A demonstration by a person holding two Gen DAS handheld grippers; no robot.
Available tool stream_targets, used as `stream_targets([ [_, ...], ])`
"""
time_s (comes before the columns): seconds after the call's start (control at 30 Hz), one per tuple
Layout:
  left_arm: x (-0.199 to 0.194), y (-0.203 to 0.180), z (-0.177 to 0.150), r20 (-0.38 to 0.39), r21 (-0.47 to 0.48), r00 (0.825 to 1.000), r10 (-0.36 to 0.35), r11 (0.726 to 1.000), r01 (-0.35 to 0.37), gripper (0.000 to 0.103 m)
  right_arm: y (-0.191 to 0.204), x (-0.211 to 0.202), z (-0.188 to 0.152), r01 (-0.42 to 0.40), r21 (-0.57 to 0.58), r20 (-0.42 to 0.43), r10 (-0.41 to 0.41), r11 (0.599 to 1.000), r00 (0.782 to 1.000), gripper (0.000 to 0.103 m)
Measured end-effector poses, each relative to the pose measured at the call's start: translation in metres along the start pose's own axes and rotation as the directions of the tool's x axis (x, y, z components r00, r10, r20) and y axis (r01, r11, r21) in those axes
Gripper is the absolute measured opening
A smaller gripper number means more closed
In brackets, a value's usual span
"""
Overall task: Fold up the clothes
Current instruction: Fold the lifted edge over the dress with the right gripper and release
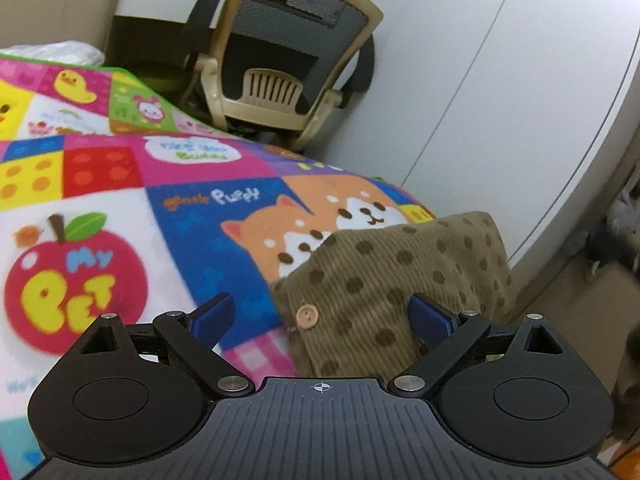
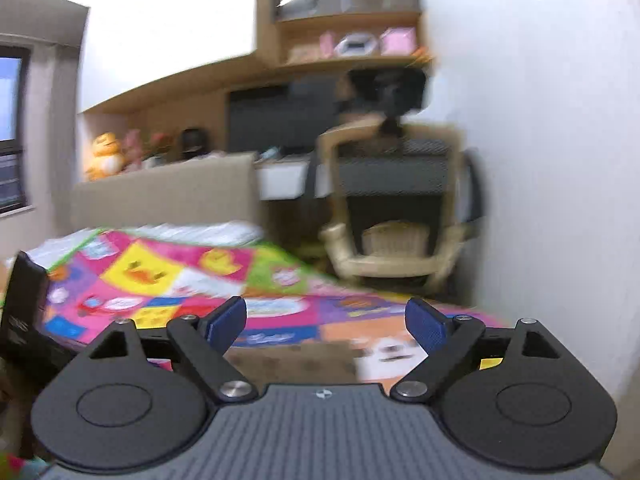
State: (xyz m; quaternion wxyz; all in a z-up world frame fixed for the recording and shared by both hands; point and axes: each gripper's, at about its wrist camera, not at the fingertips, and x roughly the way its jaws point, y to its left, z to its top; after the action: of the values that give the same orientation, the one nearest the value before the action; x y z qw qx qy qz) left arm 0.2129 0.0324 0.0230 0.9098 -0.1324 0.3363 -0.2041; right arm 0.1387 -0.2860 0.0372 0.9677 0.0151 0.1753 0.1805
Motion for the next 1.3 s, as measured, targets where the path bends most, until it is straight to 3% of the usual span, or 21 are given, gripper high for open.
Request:
stream_targets([
  [0.07, 0.009, -0.001, 0.003, -0.009, 0.024, 1.0, 0.018, 1.0, -0.018, 0.099, 0.0, 0.051, -0.006, -0.003, 0.0, -0.142, 0.003, 1.0, 0.99, 0.074],
  [0.13, 0.022, -0.001, 0.004, -0.036, 0.045, 0.997, 0.063, 0.997, -0.062, 0.1, -0.006, 0.101, -0.026, 0.059, -0.013, -0.293, -0.06, 0.998, 0.954, 0.071],
  [0.2, 0.03, 0.002, 0.002, -0.058, 0.053, 0.995, 0.086, 0.995, -0.083, 0.1, -0.016, 0.127, -0.048, 0.074, 0.028, -0.375, -0.058, 0.997, 0.925, 0.073],
  [0.23, 0.034, 0.004, 0.0, -0.069, 0.051, 0.994, 0.089, 0.995, -0.086, 0.1, -0.02, 0.129, -0.054, 0.074, 0.059, -0.383, -0.046, 0.995, 0.923, 0.073],
  [0.43, 0.041, 0.008, -0.004, -0.09, 0.051, 0.994, 0.067, 0.997, -0.063, 0.1, -0.017, 0.063, -0.052, 0.09, -0.033, -0.261, -0.095, 0.995, 0.961, 0.075],
  [0.53, 0.033, 0.012, 0.004, -0.068, 0.033, 0.997, 0.042, 0.999, -0.04, 0.1, -0.006, 0.019, -0.062, 0.037, -0.029, -0.222, -0.042, 0.999, 0.974, 0.079],
  [0.63, 0.024, 0.012, 0.015, -0.007, 0.035, 0.999, 0.046, 0.998, -0.046, 0.099, 0.01, 0.004, -0.08, -0.045, 0.013, -0.265, 0.047, 0.999, 0.963, 0.079],
  [0.77, 0.044, 0.014, 0.024, -0.008, 0.087, 0.987, 0.16, 0.983, -0.159, 0.1, 0.037, 0.01, -0.102, -0.065, -0.009, -0.301, 0.059, 0.998, 0.952, 0.082],
  [0.87, 0.061, 0.018, 0.021, -0.033, 0.091, 0.984, 0.177, 0.981, -0.174, 0.1, 0.047, 0.012, -0.101, -0.045, -0.064, -0.292, 0.025, 0.997, 0.956, 0.084],
  [1.0, 0.053, 0.023, 0.021, -0.023, 0.085, 0.983, 0.184, 0.98, -0.181, 0.1, 0.045, 0.015, -0.101, -0.041, -0.062, -0.304, 0.02, 0.997, 0.952, 0.089],
  [1.13, 0.023, 0.024, 0.019, 0.014, 0.032, 0.988, 0.156, 0.987, -0.157, 0.099, 0.045, 0.015, -0.1, -0.03, -0.066, -0.305, 0.009, 0.997, 0.952, 0.091],
  [1.3, 0.002, 0.017, 0.001, -0.009, 0.029, 0.999, 0.044, 0.999, -0.043, 0.099, 0.044, 0.016, -0.103, -0.023, -0.063, -0.305, 0.003, 0.998, 0.952, 0.093],
])
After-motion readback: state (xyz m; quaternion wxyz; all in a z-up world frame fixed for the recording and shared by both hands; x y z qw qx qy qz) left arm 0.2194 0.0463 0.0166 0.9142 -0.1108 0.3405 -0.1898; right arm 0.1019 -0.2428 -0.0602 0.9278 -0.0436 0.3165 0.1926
